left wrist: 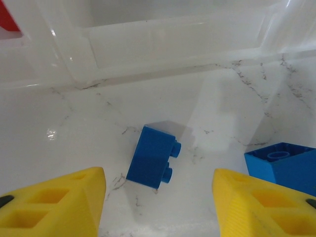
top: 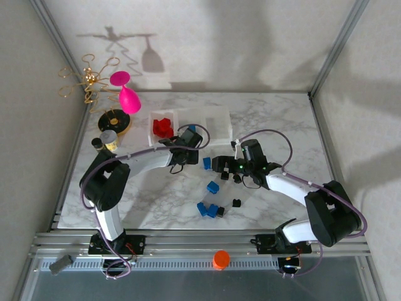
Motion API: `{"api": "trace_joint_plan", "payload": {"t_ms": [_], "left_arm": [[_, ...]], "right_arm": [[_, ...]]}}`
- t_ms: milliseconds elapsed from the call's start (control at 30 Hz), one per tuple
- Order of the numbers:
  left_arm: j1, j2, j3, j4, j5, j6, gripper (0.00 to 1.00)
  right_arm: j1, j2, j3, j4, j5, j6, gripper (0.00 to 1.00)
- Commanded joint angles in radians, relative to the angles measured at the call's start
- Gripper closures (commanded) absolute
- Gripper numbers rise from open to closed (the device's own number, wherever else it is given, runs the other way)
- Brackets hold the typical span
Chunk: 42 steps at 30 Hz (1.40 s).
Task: Sort the legos into containers by color
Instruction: Pick up the lego from the center of the table.
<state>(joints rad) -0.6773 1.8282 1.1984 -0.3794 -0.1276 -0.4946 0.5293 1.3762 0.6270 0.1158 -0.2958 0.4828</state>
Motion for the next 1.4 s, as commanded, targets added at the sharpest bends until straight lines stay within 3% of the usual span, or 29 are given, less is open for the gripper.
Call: {"api": "trace_joint_plan", "payload": {"t_ms": [0, 267, 633, 1033, 1367], "left_arm": [[-0.001, 0.063, 0.061, -0.026, -0.040, 0.045, 0.43], [0.002, 0.141, 0.099, -0.019, -0.046, 0.067, 0.51], [-0.001, 0.117, 0.092, -0.036, -0.063, 0.061, 0.73], [-0.001, -0.022, 0.083, -0.044, -0.056, 0.027, 0.74], [0.059, 0.076, 0.292, -0.067, -0.075, -0.003, 0.73]], "right_arm": [[0.008, -0.005, -0.001, 0.006, 0.029, -0.005, 0.01], [0.009, -0.016, 0.001, -0.005, 0.040, -0.007, 0.01], [0.008, -0.020, 0.008, -0.001, 0.037, -0.004, 0.01], [-0.020, -0.060, 0.029, 0.017, -0.036, 0.041, 0.01], [-0.050, -0.046, 0.084, 0.021, -0.026, 0.073, 0.01]]}}
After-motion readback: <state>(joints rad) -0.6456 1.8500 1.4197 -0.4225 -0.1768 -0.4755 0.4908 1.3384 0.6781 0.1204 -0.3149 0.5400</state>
